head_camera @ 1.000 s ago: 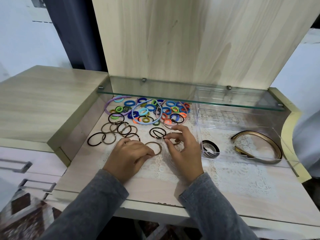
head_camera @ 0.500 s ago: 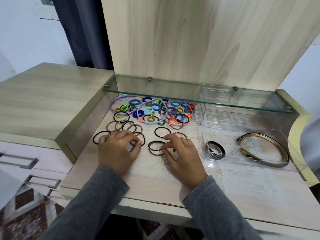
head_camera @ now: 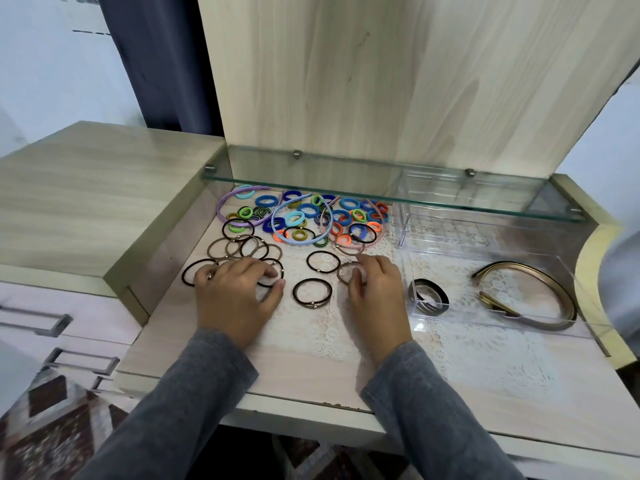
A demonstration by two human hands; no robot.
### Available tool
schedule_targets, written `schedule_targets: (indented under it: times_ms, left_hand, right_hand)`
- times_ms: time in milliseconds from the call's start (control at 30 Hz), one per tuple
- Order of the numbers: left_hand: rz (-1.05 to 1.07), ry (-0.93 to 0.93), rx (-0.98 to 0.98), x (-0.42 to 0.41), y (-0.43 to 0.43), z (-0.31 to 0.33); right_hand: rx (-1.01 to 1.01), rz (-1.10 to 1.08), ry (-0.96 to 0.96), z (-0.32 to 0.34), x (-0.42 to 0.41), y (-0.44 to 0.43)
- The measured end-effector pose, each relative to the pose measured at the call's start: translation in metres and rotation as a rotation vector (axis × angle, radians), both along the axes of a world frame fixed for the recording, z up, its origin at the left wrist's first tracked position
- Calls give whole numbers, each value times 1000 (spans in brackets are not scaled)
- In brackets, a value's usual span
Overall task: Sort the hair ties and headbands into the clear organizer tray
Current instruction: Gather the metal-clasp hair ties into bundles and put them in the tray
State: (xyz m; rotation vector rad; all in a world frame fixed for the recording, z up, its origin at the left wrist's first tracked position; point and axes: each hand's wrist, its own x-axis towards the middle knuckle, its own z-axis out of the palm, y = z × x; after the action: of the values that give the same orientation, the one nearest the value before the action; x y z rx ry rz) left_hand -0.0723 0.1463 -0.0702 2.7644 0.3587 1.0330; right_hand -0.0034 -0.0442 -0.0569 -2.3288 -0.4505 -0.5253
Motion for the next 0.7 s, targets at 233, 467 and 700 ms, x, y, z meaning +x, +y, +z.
schedule_targets:
  times_ms: [233, 467, 700]
  left_hand:
    - [2, 4, -53, 1, 0, 2]
    - [25, 32, 7, 1, -2, 1]
    - [24, 70, 60, 1, -1, -2]
  right_hand:
    - [-241, -159, 206, 15, 15, 6]
    - [-265, -117, 189, 14, 22, 9]
    - [145, 36, 1, 3, 11, 2]
